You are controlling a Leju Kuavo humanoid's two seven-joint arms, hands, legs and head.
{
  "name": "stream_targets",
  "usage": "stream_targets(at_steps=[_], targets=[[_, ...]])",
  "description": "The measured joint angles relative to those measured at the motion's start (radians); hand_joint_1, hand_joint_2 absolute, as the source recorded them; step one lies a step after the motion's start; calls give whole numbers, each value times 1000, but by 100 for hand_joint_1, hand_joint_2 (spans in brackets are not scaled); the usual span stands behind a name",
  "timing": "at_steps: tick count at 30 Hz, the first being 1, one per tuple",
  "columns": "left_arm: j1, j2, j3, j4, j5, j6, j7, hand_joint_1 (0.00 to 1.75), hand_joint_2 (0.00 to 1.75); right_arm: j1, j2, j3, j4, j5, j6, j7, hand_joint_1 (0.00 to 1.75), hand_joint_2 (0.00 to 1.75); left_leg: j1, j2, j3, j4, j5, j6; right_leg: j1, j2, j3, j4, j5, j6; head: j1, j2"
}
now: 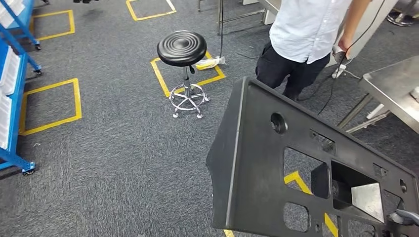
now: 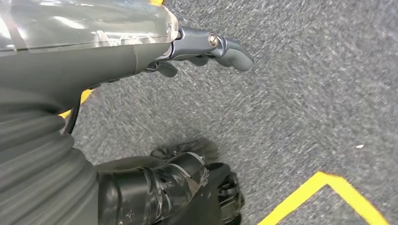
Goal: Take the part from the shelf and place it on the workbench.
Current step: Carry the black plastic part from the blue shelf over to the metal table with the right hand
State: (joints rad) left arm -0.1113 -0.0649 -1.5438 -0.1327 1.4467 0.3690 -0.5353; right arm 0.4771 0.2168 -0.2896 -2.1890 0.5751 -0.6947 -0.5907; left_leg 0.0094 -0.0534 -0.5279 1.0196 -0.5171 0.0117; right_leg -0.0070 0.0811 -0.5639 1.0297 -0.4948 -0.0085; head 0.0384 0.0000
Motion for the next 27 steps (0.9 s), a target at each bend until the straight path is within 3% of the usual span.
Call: stream_targets(at_steps=[2,4,6,8,9,10,11,12,14,16,18,20,22,24,25,27], targets=[[-2,0,0,0,1,0,0,0,175,1,0,-1,0,0,0,1,175,175,-2,13,-1,-5,6,11,-2,13,-7,0,4,12,0,0],[-3,0,0,0,3,0,-1,0,175,2,-1,-2,-1,0,0,1,175,175,-1,32,0,-14,14,26,-3,-10,-19,22,-15,22,1,0],[-2,0,0,0,6,0,-3,0,175,-1,-2,-4,-2,0,0,1,175,175,-1,52,-2,-19,19,35,-3,-53,-62,118,-75,32,1,0],[1,0,0,0,8,0,-4,0,175,-2,-2,-4,-2,0,0,2,175,175,-4,74,-6,-19,18,38,-5,-71,-120,245,-133,39,1,0],[2,0,0,0,9,0,-4,0,175,-1,-3,-4,-2,0,0,2,175,175,-5,85,-7,-18,18,38,-6,-73,-133,277,-139,40,1,0],[2,0,0,0,10,0,-5,0,175,-1,-3,-4,-2,0,0,3,175,175,-6,96,-7,-17,17,38,-6,-75,-128,271,-125,41,1,0],[1,0,0,0,10,0,-7,0,175,-1,-3,-4,-2,0,0,3,175,175,-6,106,-6,-16,15,37,-6,-79,-104,228,-96,40,1,0],[1,0,0,0,10,-1,-9,0,175,-1,-3,-4,-2,0,0,3,175,175,-7,115,-4,-15,13,36,-6,-91,-63,154,-60,37,1,0],[0,0,0,0,8,-1,-12,0,175,-1,-3,-4,-2,0,0,4,175,175,-11,129,1,-13,8,29,3,-123,3,29,-19,26,1,0],[-1,0,0,0,8,-1,-14,0,175,-1,-3,-4,-3,0,0,5,175,175,-15,141,4,-12,5,21,11,-131,18,-9,-15,16,1,0],[-3,0,0,0,9,-2,-15,0,175,2,-3,-5,-4,-1,0,5,175,175,-14,147,7,-10,1,11,7,-113,17,-15,-10,6,0,0],[-5,0,0,0,13,-2,-17,0,175,2,-4,-6,-5,-1,0,5,175,175,-12,114,-8,29,-30,0,0,-97,19,-23,-3,-5,0,0],[-3,0,1,0,17,-3,-18,0,175,2,-3,-6,-5,-1,0,5,175,175,-7,72,-60,144,-94,-7,-2,-81,18,-24,0,-12,-1,0],[2,0,1,0,18,-5,-18,0,175,2,-3,-6,-5,-1,0,5,175,175,-6,62,-115,258,-133,-10,-2,-61,18,-23,0,-14,-1,0],[3,0,1,0,18,-6,-18,0,175,2,-4,-6,-5,-1,0,5,175,175,-5,61,-123,271,-123,-10,-2,-50,18,-21,0,-14,-1,0],[3,0,1,0,18,-9,-18,0,175,2,-4,-6,-5,-1,0,5,175,175,-2,49,-87,182,-52,-8,-3,-25,18,-16,-2,-10,-1,0]])
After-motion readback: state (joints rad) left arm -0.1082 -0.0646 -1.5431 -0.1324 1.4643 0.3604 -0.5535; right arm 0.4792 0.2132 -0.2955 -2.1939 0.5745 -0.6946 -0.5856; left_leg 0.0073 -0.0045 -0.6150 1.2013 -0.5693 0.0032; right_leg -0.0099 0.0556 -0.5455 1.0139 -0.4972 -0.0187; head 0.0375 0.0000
